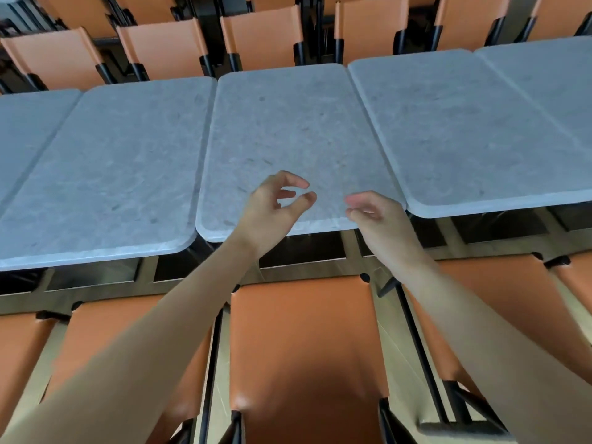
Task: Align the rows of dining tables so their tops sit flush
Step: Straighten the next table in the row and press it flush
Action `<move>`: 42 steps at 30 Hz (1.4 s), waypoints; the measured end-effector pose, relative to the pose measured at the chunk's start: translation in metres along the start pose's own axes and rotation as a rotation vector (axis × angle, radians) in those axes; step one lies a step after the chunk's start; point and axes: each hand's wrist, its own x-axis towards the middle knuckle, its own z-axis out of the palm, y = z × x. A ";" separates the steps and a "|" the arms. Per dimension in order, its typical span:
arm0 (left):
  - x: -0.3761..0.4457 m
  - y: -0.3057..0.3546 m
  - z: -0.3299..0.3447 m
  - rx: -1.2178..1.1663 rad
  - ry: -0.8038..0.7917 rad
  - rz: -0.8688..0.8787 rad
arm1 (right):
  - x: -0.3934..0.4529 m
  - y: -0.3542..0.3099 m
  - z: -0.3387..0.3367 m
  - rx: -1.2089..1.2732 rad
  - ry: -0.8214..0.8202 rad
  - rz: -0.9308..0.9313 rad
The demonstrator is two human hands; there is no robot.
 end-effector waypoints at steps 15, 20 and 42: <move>0.111 -0.170 0.059 0.677 -0.231 -0.095 | 0.117 0.156 0.043 -0.536 -0.024 -0.083; 0.138 -0.214 0.052 0.820 -0.205 -0.072 | 0.164 0.177 0.058 -0.842 -0.142 -0.227; 0.149 -0.281 0.040 1.225 -0.044 0.114 | 0.214 0.216 0.074 -1.200 -0.081 -0.359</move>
